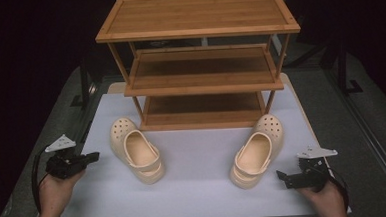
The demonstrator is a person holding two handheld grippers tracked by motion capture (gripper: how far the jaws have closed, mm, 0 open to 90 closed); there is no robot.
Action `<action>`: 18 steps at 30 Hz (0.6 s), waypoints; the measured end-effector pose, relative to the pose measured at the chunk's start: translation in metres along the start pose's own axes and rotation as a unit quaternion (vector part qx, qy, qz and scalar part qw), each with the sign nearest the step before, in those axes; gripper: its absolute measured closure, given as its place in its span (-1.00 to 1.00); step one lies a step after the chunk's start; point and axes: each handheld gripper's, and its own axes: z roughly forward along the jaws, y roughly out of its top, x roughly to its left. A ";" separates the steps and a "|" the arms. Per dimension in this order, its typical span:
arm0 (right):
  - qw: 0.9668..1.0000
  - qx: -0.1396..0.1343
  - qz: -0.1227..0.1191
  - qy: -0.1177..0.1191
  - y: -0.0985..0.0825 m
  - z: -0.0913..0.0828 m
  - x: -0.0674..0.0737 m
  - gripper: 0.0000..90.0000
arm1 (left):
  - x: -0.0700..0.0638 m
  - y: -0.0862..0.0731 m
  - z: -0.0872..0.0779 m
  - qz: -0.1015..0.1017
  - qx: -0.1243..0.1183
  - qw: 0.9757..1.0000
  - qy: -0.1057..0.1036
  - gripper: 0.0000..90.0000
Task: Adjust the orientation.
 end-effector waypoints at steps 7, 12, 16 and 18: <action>1.000 -0.001 0.000 0.000 0.000 0.000 0.000 -0.98 | 0.015 0.025 0.011 -0.003 -0.005 1.000 0.010 1.00; 1.000 -0.001 0.000 0.000 0.000 0.000 0.000 -0.98 | 0.025 0.040 0.023 -0.007 -0.008 1.000 0.017 1.00; 1.000 -0.001 0.000 0.000 0.000 0.000 0.000 -0.98 | 0.034 0.051 0.034 0.000 0.000 1.000 0.023 1.00; 1.000 -0.001 0.000 0.000 0.000 0.000 0.000 -0.98 | 0.038 0.056 0.040 0.005 0.006 0.999 0.031 1.00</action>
